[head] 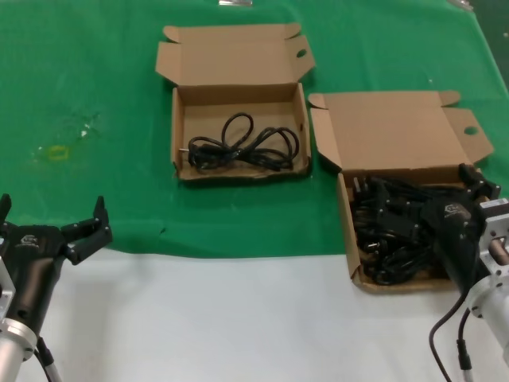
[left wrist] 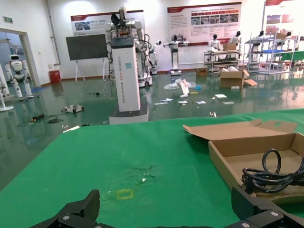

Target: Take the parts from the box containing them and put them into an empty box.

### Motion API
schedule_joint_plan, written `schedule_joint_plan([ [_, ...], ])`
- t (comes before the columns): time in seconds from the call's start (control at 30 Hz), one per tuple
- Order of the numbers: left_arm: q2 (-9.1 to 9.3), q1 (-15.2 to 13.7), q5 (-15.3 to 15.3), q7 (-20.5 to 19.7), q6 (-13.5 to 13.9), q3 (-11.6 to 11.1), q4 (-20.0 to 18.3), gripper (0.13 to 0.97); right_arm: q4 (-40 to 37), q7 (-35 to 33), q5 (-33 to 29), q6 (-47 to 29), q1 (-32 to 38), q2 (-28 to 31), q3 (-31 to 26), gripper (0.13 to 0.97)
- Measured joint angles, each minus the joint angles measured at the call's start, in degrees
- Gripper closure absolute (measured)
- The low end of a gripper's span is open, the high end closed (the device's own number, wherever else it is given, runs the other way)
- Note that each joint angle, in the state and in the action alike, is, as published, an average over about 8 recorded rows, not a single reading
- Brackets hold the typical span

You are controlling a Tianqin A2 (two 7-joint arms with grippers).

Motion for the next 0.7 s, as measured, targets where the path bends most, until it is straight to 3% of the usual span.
schedule_joint_plan([
  [0.7, 0.0, 0.0, 0.0, 0.0, 0.0, 0.0, 0.0, 0.132, 0.0, 0.0, 0.0, 0.0, 0.0, 0.0, 0.0, 0.129],
])
